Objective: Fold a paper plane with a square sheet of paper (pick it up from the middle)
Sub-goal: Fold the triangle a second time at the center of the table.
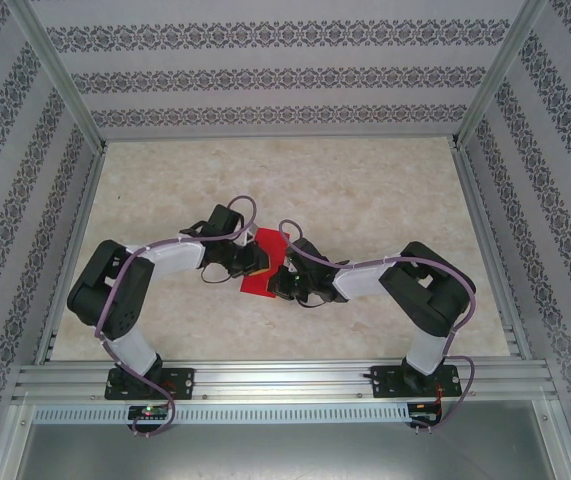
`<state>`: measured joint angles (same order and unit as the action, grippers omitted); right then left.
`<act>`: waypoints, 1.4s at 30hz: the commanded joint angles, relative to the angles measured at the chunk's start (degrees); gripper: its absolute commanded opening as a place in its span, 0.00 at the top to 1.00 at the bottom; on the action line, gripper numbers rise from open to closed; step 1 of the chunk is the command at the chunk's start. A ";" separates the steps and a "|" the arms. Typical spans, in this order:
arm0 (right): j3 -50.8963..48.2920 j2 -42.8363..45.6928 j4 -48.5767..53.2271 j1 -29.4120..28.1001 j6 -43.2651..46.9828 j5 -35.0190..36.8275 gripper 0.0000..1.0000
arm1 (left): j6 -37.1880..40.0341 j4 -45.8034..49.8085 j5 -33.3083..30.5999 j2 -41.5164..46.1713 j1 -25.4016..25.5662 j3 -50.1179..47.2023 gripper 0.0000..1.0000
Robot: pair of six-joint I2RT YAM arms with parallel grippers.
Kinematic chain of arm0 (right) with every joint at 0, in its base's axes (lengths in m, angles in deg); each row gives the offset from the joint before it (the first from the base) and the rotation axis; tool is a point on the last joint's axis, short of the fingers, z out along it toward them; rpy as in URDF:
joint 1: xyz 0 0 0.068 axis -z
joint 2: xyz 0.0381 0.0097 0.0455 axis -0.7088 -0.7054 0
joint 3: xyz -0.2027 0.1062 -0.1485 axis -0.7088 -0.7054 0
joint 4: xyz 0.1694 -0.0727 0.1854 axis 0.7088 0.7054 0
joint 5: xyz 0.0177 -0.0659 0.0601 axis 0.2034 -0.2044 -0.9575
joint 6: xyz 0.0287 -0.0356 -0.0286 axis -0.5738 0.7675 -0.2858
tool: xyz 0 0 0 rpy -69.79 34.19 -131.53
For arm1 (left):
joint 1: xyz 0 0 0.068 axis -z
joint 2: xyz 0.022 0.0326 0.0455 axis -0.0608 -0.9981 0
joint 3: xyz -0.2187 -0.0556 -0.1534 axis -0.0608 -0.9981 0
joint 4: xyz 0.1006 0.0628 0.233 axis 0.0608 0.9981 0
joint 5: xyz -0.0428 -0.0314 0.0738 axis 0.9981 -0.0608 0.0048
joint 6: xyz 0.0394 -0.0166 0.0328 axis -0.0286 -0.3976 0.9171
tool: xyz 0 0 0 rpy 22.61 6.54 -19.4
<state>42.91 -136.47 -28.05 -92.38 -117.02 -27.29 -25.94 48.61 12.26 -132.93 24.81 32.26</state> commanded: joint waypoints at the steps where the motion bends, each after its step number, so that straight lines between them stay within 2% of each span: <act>1: -0.82 -2.61 3.53 -0.99 -0.74 1.90 0.97 | -2.49 -2.50 -0.07 -0.81 0.76 -1.99 0.86; 8: -1.18 -2.72 3.52 -1.01 -0.97 2.14 0.98 | -3.77 -6.29 -1.58 -4.32 0.77 -3.83 0.88; 22: -1.17 -2.53 9.15 -1.17 0.57 3.31 1.00 | -2.06 -3.89 -10.85 -3.77 -0.96 -3.75 0.89; 42: -1.70 -2.70 9.80 -1.35 1.10 2.69 1.00 | -0.08 -4.32 -8.94 -7.79 -7.59 0.40 0.86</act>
<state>43.24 -136.60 -27.32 -92.67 -117.54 -26.63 -27.93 44.19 7.89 -138.61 19.52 31.69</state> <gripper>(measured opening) 0.051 0.138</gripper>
